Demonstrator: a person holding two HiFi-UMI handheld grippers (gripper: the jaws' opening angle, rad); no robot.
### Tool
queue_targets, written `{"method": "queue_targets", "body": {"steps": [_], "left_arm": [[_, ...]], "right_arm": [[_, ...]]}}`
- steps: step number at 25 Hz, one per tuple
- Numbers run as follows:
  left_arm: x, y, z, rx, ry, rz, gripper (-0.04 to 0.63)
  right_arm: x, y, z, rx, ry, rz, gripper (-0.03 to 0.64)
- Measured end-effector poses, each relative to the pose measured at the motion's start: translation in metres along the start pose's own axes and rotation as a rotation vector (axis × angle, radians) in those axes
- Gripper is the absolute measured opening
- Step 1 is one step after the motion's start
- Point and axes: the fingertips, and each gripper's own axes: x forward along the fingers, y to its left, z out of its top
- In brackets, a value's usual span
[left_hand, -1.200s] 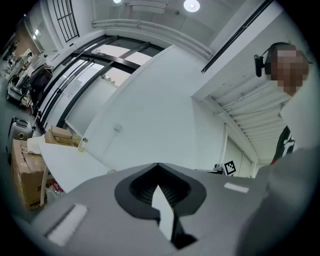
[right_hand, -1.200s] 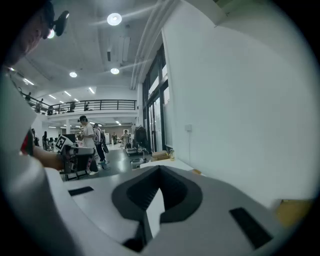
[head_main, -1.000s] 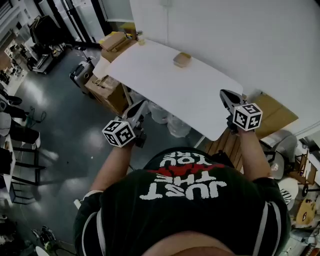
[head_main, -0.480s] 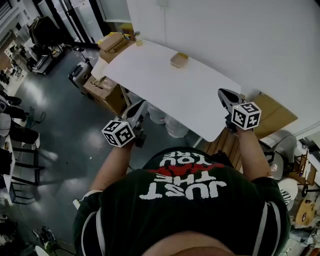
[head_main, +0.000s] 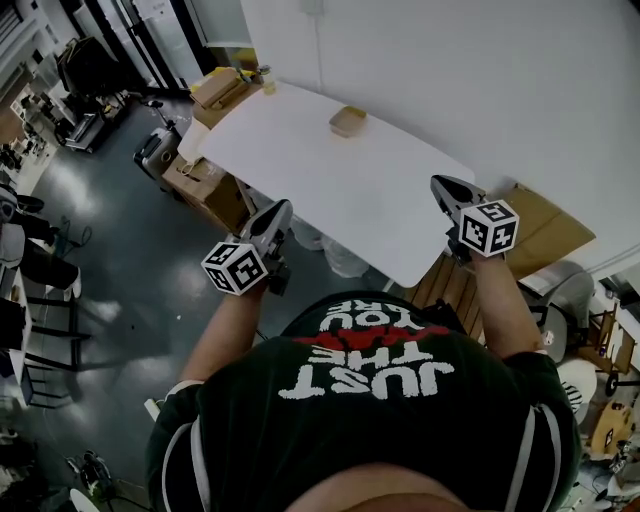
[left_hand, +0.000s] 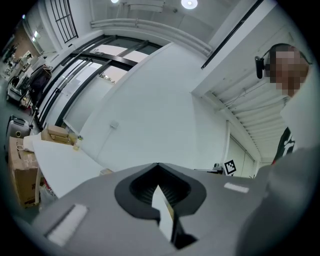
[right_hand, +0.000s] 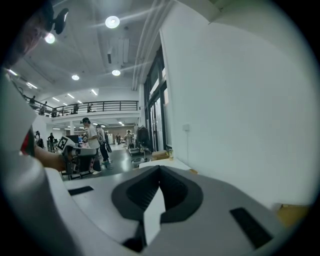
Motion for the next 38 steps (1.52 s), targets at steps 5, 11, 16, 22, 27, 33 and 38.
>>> {"method": "queue_targets", "body": {"steps": [5,11,16,22,27,33,38], "left_arm": [[0.016,0.000,-0.006,-0.005,-0.004,0.007,0.005],[0.029,0.025,-0.005,-0.004,0.014,0.006,0.005],[0.052,0.087,0.000,-0.038,0.020,-0.011,0.005],[0.122,0.193,0.018,-0.062,0.054,-0.070,0.005],[0.191,0.272,0.023,-0.064,0.135,-0.117,0.005],[0.255,0.336,-0.008,-0.110,0.225,-0.130,0.005],[0.289,0.367,-0.040,-0.156,0.276,-0.098,0.005]], "right_arm": [[0.005,-0.017,-0.004,0.007,0.001,0.015,0.006],[0.033,-0.031,-0.011,0.027,0.017,0.009,0.006],[0.094,-0.041,-0.016,0.037,0.051,-0.014,0.007],[0.204,-0.077,-0.013,0.073,0.079,-0.067,0.008],[0.291,-0.113,-0.013,0.094,0.137,-0.117,0.008],[0.373,-0.157,-0.032,0.090,0.203,-0.157,0.008],[0.417,-0.190,-0.063,0.125,0.258,-0.150,0.009]]}}
